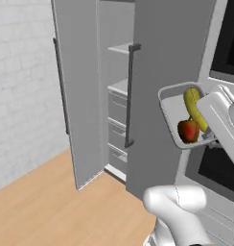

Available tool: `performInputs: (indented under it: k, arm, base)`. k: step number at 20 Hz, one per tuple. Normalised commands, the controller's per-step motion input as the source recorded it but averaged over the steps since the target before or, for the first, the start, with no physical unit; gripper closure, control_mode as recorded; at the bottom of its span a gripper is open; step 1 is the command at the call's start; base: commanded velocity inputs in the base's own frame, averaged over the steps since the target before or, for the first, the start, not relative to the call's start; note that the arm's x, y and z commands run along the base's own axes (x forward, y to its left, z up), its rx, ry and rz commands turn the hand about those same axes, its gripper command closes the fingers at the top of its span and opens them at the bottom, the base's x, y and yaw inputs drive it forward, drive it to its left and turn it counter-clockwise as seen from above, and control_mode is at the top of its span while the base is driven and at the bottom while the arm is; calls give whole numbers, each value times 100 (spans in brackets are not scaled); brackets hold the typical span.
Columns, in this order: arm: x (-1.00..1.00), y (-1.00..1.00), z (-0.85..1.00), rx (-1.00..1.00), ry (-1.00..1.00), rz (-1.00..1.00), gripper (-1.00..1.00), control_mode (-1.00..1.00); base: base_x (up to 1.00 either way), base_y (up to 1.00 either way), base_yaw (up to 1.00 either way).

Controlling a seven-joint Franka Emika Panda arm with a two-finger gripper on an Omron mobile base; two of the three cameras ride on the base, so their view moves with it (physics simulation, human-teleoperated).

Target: Take the meat container that has the fish and place it on the second highest rack of the freezer. Then take the vegetable container that has the bell pepper and cucumber and place it on the highest rack of the freezer.

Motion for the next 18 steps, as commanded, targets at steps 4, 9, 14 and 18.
performInputs:
  k: [4,9,14,18]
  arm:
    - [0,0,0,0,0,0,100,100]
    - [0,0,0,0,0,0,100,100]
    - [0,0,0,0,0,0,100,100]
    - [0,0,0,0,0,0,100,100]
  base:
    - [94,67,-16]
    - [65,43,-34]
    - [63,55,-40]
    - [62,72,-37]
